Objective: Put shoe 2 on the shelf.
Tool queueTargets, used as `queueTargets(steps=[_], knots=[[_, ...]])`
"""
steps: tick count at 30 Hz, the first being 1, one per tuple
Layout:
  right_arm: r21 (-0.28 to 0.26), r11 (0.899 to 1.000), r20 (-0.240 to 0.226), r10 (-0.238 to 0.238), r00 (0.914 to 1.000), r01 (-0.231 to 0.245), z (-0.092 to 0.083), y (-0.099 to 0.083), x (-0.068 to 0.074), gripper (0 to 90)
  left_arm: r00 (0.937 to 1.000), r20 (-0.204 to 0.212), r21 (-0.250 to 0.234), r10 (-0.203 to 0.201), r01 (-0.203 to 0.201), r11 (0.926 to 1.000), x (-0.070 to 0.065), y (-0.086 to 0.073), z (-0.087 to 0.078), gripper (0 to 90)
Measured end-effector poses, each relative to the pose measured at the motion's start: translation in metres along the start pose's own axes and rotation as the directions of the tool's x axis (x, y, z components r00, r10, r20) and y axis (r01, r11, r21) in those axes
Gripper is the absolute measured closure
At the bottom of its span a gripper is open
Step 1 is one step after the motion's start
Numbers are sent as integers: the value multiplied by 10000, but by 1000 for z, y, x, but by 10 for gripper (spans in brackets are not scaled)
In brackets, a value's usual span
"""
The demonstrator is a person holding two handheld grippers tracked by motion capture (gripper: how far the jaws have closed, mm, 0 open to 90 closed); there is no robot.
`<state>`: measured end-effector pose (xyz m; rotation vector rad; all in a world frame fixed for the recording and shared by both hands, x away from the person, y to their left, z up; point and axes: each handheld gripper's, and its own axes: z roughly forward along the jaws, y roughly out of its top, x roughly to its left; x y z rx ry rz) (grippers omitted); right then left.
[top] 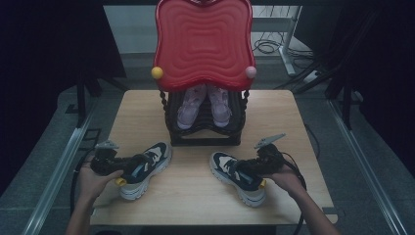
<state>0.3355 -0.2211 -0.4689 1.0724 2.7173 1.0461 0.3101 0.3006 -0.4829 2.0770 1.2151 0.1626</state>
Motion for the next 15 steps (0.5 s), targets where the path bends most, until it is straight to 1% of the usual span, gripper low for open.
queueTargets(steps=[4,8,10,12,15], knots=[[-302,9993,78,213,9997,-210,-2,-4,0,716,9998,80,-233,-195,197,9995,2,-2,-1,740],[-606,9977,191,319,9993,-307,-5,-9,0,728,9986,283,-556,-450,465,9974,4,-6,-4,744],[-778,9962,174,394,9991,-379,-6,-12,0,728,9972,396,-815,-636,666,9944,4,-10,-7,744],[-992,9938,119,515,9986,-500,-9,-16,0,728,9949,576,-1102,-826,886,9900,5,-14,-10,744],[-1428,9861,70,867,9962,-848,-13,-24,0,729,9910,807,-1503,-1068,1180,9816,4,-20,-14,744]])
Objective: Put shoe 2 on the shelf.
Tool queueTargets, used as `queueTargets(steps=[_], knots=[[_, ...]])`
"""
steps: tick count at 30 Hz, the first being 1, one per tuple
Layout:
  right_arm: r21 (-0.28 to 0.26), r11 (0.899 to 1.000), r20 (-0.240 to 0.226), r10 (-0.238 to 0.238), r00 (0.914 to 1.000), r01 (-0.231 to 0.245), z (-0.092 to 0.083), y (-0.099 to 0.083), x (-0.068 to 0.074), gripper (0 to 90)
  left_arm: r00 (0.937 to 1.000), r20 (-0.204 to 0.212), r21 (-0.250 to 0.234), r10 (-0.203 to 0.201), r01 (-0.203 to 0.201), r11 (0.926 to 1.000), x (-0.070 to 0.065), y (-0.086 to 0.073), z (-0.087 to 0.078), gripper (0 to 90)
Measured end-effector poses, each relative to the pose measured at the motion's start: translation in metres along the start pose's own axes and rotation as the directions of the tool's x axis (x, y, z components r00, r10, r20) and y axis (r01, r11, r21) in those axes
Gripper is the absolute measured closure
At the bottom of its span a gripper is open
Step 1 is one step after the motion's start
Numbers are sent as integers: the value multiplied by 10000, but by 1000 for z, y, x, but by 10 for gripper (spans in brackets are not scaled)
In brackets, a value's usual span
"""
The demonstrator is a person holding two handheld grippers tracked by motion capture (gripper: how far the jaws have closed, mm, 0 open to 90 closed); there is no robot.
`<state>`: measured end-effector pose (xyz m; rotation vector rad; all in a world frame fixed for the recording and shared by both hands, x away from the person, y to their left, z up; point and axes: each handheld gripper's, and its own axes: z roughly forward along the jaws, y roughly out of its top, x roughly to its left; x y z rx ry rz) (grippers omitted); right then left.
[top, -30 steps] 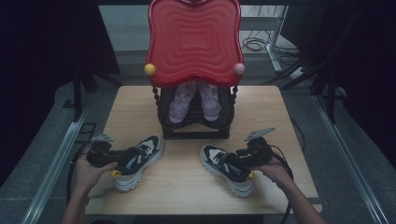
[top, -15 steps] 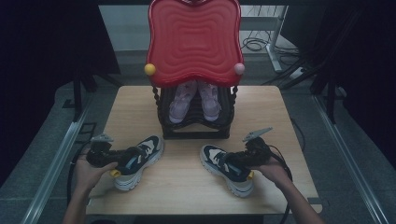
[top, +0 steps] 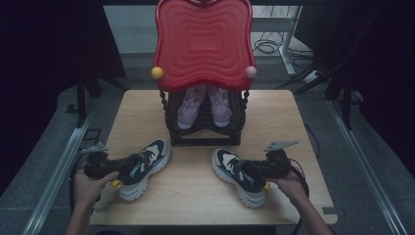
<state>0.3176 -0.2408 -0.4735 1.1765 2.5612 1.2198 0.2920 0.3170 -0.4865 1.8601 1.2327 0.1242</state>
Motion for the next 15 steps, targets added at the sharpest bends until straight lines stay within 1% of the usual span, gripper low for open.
queueTargets(steps=[4,8,15], knots=[[-591,9977,1,346,9994,-345,-7,-10,0,729,9998,104,-388,-154,158,9991,-4,-4,-5,743],[-1044,9933,19,505,9987,-501,-16,-18,0,729,9993,163,-736,-328,339,9967,-7,-6,-8,744],[-1962,9750,21,1065,9943,-1040,-31,-34,-4,729,9980,376,-1157,-508,548,9918,-11,-10,-11,744]])
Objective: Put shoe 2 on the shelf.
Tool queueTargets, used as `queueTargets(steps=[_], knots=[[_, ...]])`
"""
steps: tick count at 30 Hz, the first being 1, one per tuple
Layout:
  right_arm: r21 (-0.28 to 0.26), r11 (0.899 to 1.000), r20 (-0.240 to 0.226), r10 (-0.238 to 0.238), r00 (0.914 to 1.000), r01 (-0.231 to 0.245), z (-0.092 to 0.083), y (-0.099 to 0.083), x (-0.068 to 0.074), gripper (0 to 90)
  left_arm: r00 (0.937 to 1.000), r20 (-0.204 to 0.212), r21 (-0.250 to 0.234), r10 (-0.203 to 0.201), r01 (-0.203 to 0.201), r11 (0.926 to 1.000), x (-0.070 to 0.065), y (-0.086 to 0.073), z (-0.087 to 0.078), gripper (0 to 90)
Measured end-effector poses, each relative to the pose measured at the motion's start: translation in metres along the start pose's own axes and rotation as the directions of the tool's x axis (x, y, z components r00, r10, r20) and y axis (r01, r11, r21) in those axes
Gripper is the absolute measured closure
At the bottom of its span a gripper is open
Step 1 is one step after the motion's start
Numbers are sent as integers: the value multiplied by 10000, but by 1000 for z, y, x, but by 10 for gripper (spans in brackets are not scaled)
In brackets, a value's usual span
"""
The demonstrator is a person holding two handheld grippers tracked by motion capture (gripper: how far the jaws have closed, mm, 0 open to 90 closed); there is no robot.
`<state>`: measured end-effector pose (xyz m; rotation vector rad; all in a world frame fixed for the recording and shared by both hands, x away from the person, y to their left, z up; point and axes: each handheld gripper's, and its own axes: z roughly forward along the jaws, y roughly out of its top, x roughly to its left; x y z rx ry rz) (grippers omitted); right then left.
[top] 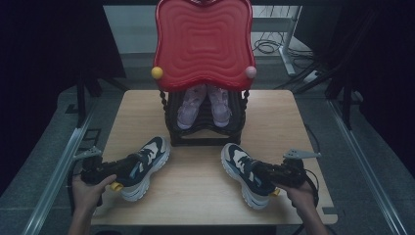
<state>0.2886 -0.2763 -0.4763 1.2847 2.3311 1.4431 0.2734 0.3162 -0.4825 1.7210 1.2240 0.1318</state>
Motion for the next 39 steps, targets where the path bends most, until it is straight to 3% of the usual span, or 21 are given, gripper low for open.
queueTargets(steps=[9,17,24,30,39], knots=[[-967,9930,60,685,9976,-676,-17,-13,-8,728,9993,-6,-738,-368,366,9966,-3,-6,-12,743],[-1881,9736,169,1347,9907,-1292,-33,-19,-17,729,9981,-174,-1371,-587,558,9890,-4,-7,-24,743],[-2762,9477,443,1789,9829,-1600,-41,-19,-22,729,9974,-44,-1979,-721,698,9777,-4,-1,-34,743],[-3833,8996,384,2420,9695,-2093,-47,-13,-30,729,9956,-119,-2390,-931,875,9671,1,3,-40,742],[-4319,8726,444,2733,9609,-2282,-47,-3,-42,729,9943,-280,-2806,-1032,913,9555,8,9,-42,742]])
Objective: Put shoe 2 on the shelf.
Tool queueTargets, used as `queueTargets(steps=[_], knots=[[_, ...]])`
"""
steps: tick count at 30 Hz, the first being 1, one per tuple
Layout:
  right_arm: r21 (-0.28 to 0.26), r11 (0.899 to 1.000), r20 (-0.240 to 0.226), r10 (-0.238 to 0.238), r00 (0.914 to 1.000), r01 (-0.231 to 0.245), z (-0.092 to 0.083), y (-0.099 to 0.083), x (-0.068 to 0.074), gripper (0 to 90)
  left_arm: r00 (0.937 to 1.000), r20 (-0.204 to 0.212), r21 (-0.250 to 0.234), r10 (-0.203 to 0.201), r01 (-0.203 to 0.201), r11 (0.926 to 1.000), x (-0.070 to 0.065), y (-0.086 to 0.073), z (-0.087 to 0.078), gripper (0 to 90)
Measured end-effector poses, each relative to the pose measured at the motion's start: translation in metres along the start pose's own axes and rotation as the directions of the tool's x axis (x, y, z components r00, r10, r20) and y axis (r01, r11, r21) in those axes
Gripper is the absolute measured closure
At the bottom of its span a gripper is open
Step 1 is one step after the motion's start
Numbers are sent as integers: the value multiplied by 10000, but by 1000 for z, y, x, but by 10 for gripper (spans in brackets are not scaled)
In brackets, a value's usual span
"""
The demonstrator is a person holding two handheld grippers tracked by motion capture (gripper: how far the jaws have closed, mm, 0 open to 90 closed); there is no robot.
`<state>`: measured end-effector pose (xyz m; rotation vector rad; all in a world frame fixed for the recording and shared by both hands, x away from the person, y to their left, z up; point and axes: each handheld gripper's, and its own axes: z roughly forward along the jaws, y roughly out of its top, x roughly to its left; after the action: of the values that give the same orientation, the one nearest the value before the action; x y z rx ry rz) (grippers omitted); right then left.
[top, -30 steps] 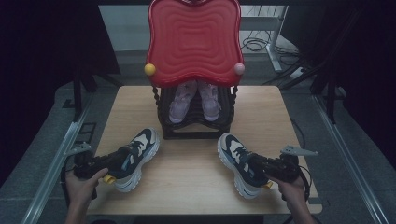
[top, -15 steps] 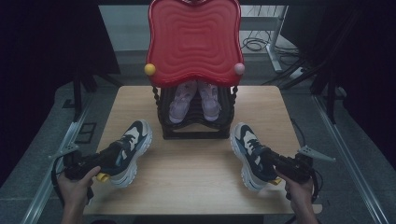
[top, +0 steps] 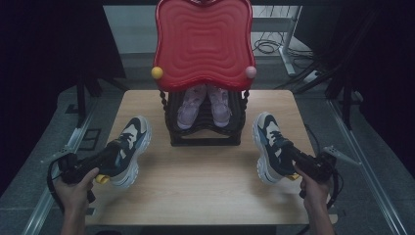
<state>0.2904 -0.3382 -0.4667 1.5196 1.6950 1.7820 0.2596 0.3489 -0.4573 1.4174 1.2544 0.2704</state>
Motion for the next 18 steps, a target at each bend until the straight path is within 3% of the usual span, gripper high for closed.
queueTargets(steps=[6,9,18], knots=[[-337,9994,199,104,9997,-97,7,6,-3,729,10000,-8,-151,-20,20,9999,1,5,5,742],[-545,9980,71,324,9995,-319,8,13,-3,728,10000,-14,-271,-20,20,9996,0,10,6,742],[-1241,9921,-135,166,9998,-182,11,45,5,729,9997,79,-875,221,-213,9959,-9,41,8,742]])
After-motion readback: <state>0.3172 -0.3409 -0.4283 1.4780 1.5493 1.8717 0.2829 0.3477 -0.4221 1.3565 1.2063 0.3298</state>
